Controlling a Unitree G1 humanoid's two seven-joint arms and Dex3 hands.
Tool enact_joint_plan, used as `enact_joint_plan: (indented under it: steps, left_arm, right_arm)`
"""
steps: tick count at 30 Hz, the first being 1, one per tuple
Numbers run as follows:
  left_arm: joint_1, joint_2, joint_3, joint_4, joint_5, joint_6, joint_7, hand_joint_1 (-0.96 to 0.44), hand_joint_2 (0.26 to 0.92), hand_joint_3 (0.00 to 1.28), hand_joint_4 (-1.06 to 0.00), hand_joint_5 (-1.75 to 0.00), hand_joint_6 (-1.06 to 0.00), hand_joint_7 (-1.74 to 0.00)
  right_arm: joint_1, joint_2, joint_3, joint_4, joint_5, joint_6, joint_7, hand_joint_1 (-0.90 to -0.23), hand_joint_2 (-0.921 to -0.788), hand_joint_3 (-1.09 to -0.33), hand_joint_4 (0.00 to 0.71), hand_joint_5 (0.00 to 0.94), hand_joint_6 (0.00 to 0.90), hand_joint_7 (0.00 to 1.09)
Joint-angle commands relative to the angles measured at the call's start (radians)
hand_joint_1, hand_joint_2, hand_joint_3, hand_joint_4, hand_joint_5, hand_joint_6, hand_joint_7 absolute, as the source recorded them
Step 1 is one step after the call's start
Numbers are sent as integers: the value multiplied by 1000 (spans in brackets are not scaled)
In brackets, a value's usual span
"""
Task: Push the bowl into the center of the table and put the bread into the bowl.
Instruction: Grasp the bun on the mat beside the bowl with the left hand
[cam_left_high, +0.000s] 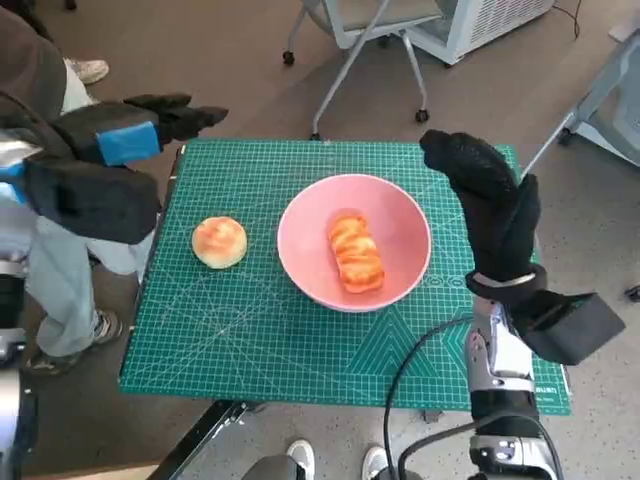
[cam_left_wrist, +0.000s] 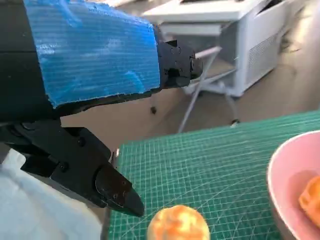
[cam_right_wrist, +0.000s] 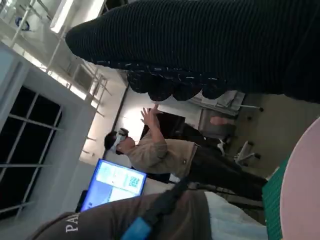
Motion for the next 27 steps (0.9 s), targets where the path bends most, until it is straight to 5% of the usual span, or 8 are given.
enact_joint_plan:
  steps: [1,27]
  left_arm:
    - [-23,-31,-27,76,23,21,11,-105,684,3,1,1,-52,-5]
    - [-96,-220,-204,467,169,124,140,-206,684,2,1,1,-23,0]
  right_arm:
    - [13,-4,-9,17,19,19,20,-714,-921,-800,164,0,32,550]
    - [52,-22,-16,-41,3,38,15,-710,-921,-793,166,1,29,555]
